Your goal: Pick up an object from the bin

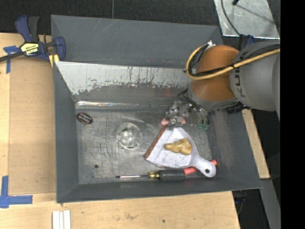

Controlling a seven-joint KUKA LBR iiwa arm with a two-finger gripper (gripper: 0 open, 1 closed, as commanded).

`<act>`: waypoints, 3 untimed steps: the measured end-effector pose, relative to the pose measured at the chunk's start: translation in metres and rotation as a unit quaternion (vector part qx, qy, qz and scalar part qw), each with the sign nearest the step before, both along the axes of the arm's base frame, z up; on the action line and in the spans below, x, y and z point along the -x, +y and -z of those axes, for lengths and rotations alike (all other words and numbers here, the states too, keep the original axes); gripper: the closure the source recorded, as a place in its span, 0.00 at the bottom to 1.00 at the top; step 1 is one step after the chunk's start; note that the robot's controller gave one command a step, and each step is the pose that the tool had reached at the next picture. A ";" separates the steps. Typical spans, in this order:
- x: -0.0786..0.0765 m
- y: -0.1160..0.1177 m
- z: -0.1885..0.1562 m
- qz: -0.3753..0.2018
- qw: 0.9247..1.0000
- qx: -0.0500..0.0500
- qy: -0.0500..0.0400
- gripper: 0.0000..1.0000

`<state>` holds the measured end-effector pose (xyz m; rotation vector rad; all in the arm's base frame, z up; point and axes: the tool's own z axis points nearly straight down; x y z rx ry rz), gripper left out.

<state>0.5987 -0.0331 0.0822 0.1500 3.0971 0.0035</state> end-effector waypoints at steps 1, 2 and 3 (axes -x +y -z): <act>0.000 0.000 0.000 0.000 1.000 0.000 0.000 1.00; 0.008 0.004 -0.022 -0.040 0.999 0.002 0.012 1.00; 0.014 0.009 -0.052 -0.057 0.998 0.003 0.007 1.00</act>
Offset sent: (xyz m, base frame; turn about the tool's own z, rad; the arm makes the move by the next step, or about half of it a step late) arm -0.0120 0.0154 0.0823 -0.2326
